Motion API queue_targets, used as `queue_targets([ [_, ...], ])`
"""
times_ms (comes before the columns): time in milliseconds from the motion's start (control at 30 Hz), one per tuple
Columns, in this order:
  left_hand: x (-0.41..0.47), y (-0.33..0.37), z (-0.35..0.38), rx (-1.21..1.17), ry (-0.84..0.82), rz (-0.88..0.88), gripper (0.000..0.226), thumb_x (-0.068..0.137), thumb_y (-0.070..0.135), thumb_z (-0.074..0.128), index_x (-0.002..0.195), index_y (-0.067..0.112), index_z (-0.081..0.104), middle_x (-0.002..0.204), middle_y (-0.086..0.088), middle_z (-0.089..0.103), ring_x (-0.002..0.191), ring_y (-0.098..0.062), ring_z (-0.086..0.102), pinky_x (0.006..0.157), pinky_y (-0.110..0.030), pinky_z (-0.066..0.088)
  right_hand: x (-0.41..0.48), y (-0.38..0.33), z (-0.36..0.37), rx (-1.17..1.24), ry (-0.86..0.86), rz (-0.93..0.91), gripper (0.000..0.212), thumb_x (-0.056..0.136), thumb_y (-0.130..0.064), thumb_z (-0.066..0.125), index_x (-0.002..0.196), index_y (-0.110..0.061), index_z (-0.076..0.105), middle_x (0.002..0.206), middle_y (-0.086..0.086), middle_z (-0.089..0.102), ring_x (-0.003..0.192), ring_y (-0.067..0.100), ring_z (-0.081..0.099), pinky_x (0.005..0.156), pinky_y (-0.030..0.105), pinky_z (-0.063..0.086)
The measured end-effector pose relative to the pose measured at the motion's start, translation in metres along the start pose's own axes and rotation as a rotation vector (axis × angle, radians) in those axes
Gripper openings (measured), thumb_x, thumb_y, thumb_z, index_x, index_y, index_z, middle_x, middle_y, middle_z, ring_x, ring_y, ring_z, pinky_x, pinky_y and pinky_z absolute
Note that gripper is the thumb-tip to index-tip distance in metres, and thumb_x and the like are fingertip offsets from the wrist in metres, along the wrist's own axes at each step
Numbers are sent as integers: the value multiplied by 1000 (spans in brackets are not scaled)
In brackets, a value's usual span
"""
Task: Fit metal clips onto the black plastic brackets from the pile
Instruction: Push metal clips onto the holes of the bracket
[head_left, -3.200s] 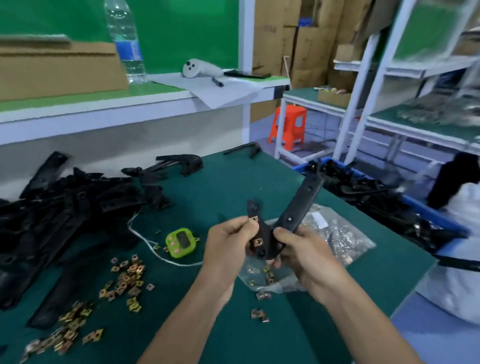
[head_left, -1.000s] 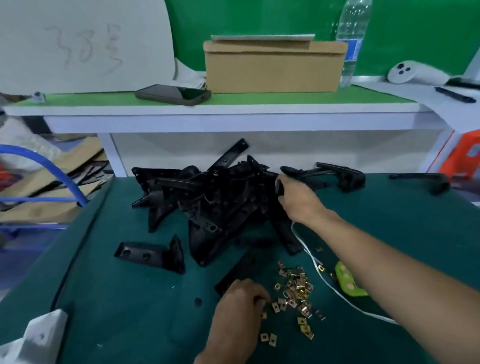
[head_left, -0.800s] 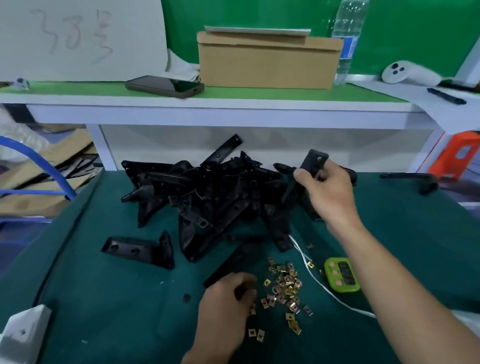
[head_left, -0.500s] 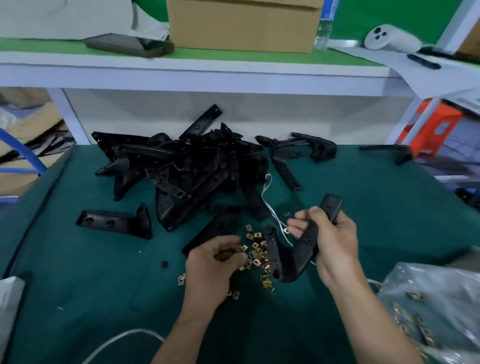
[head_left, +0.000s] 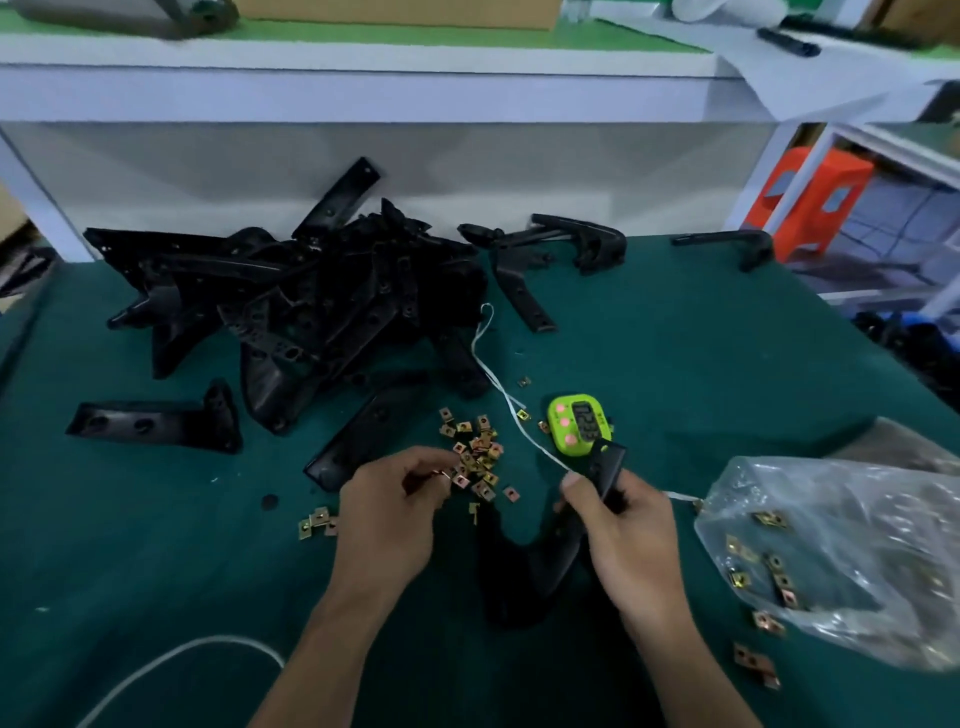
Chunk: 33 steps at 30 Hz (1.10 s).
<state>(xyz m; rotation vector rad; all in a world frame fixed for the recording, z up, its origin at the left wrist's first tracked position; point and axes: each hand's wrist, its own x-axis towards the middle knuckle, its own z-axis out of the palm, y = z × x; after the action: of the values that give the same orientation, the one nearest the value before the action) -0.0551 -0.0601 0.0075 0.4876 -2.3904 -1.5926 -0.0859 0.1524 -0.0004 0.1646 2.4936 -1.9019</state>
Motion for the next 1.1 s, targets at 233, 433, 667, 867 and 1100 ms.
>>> queue_targets([
  [233,-7,6,-3,67,-15,65,42,95,6,66,100,48,72,92,36,70,89,13,66,80,-10,54,-17,-14,-18,-464,306,-108,22,84,-36,70,98,-34,54,72,-21,64,68,4,59,65,26,38],
  [433,-11,6,-9,-41,29,10,38,88,18,78,106,48,65,84,27,75,69,1,72,60,-8,52,-23,-28,-23,-640,-210,-420,54,69,8,61,105,-32,68,105,-15,63,105,5,55,92,19,42],
  [667,-16,-1,-15,-338,-62,-77,10,76,22,85,81,30,80,73,-5,77,66,-20,74,59,-23,59,-26,-24,-9,-984,-546,-475,47,72,-52,68,114,-37,54,120,-20,47,129,3,36,119,23,-12],
  [867,-22,-8,-17,-496,-119,-91,22,82,3,76,90,22,84,86,-10,79,78,-18,75,67,-20,57,-34,-19,10,-903,-425,-484,41,63,-52,69,91,-31,47,90,-21,45,95,3,48,121,27,11],
  [1100,-22,-2,-18,-471,-63,-111,31,88,3,74,95,31,83,90,1,80,80,-4,72,71,-12,52,-38,-17,34,-907,-338,-435,39,70,-71,59,88,-36,56,81,-19,51,80,2,45,76,25,26],
])
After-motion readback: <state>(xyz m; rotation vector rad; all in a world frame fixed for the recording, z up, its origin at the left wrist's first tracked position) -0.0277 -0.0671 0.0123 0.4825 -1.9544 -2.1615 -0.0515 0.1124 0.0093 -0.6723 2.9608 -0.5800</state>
